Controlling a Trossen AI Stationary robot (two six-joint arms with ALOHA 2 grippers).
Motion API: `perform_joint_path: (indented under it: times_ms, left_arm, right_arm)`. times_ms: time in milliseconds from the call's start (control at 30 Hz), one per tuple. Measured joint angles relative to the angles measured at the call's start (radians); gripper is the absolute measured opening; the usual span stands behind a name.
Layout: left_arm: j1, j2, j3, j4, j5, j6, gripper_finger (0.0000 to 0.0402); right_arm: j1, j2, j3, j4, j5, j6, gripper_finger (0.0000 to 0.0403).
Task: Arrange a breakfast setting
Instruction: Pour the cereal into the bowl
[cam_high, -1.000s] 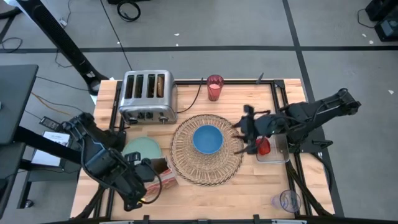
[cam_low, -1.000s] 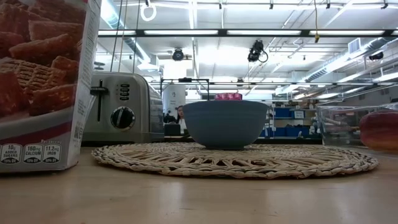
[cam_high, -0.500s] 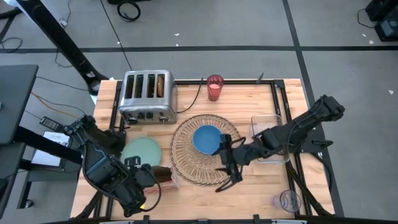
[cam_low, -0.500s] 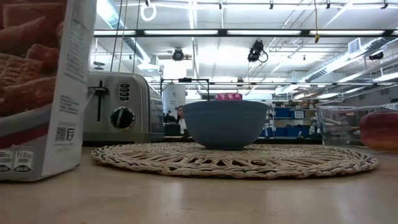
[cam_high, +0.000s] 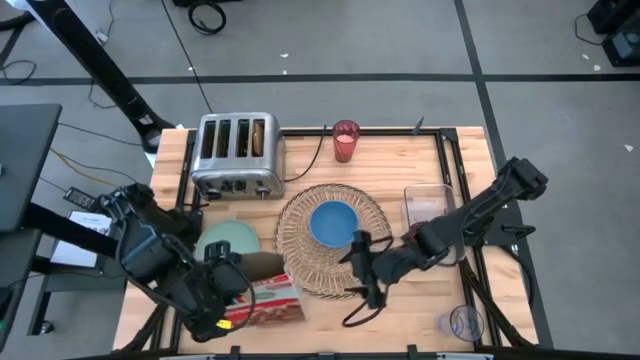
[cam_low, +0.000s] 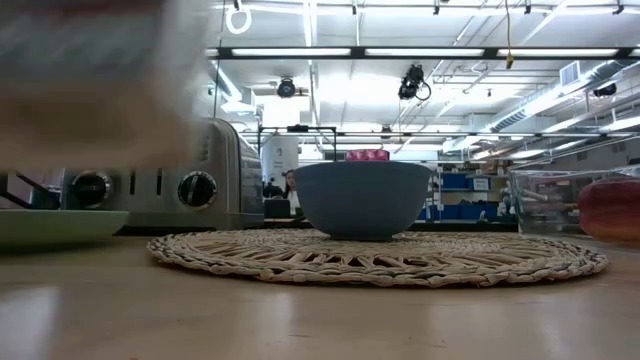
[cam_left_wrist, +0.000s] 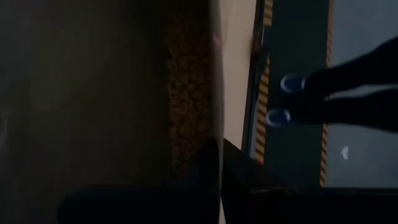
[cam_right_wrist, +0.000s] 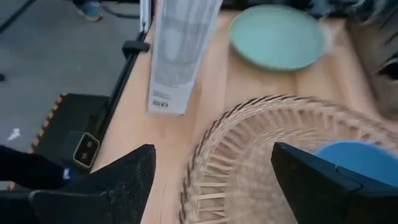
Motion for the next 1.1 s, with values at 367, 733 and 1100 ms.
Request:
perform_joint_path:
  times_ms: [367, 733, 1100]
  left_arm:
    - [0.0, 0.0, 0.033, -0.009, -0.086, 0.0, 0.0001]
    - [0.038, 0.0, 0.033, -0.002, -0.121, 0.034, 0.0001]
    - [0.115, 0.0, 0.033, 0.05, -0.145, 0.103, 0.0]
  right_arm:
    - [-0.029, 0.155, 0.0, 0.351, -0.019, 0.001, 0.0394]
    - [-0.143, 0.173, 0.0, 0.505, -0.132, -0.025, 0.0399]
    - [-0.202, 0.173, 0.0, 0.605, -0.192, -0.017, 0.0379]
